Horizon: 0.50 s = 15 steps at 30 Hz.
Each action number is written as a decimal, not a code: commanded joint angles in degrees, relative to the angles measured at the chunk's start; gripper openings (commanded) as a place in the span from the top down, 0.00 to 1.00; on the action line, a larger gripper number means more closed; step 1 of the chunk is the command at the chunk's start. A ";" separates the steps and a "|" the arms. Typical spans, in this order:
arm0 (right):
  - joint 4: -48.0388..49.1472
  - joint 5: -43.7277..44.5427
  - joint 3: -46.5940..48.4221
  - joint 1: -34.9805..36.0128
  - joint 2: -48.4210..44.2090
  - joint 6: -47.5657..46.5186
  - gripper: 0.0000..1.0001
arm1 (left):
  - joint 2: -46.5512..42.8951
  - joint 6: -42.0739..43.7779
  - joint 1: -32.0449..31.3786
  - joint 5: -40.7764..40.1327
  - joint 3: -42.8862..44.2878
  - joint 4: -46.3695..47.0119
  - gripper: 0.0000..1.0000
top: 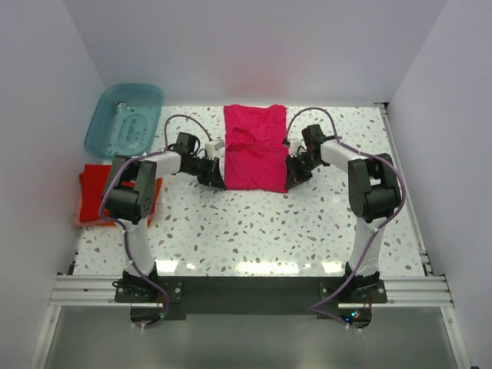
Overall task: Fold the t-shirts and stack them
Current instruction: Fold the tshirt
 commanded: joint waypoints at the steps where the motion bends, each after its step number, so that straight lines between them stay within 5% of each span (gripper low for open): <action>1: -0.55 -0.54 1.73 -0.44 0.10 -0.78 1.00 | -1.62 -0.46 0.10 2.22 -0.20 1.92 1.00; 15: -4.07 4.04 0.32 -0.97 -4.12 -4.92 1.00 | -7.07 4.55 0.36 -1.04 -3.36 -1.60 1.00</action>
